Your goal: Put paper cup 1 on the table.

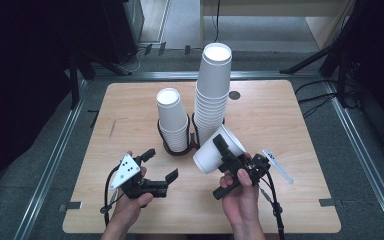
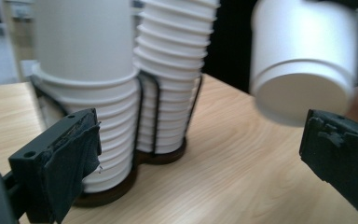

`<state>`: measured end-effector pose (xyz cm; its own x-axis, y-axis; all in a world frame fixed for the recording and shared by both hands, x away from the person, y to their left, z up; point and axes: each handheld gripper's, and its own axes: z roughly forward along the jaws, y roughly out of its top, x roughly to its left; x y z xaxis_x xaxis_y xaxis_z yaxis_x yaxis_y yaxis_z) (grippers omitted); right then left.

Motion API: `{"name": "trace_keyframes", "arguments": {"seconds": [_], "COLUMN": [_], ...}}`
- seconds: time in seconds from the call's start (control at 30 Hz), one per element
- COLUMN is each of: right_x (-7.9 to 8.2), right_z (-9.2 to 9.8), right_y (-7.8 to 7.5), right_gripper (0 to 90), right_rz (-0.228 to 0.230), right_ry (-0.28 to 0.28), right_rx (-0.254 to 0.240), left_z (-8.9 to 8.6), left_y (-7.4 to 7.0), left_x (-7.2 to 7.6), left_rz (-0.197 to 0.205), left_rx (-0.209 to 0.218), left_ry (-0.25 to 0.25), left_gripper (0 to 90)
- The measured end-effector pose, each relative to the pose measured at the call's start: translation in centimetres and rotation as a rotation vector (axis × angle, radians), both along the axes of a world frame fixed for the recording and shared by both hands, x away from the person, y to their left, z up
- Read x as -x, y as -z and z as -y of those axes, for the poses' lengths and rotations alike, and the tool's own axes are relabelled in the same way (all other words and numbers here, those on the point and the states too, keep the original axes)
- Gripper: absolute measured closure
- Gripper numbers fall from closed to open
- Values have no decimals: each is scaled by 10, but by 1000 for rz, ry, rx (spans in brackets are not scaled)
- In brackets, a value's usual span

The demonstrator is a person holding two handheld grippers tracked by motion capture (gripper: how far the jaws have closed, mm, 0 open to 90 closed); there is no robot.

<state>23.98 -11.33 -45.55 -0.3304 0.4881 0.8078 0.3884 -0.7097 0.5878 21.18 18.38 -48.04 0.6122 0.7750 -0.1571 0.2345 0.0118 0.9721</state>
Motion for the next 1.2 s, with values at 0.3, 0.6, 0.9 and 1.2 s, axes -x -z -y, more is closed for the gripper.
{"name": "trace_keyframes", "arguments": {"seconds": [0.3,0.6,0.9,1.2], "right_x": [2,0,-8,-26], "right_z": [2,4,12,25], "right_y": [-3,-6,-8,-8], "right_gripper": [127,127,126,128], "right_rz": [114,242,309,371], "right_ry": [69,163,260,329], "right_rx": [115,337,482,623], "left_z": [-30,-50,-66,-69], "left_y": [22,36,46,57], "left_x": [-10,-16,-20,-24], "left_rz": [-47,-85,-105,-141], "left_rx": [-54,-57,-51,-28], "left_ry": [-125,-222,-293,-315], "left_gripper": [0,0,0,0]}}
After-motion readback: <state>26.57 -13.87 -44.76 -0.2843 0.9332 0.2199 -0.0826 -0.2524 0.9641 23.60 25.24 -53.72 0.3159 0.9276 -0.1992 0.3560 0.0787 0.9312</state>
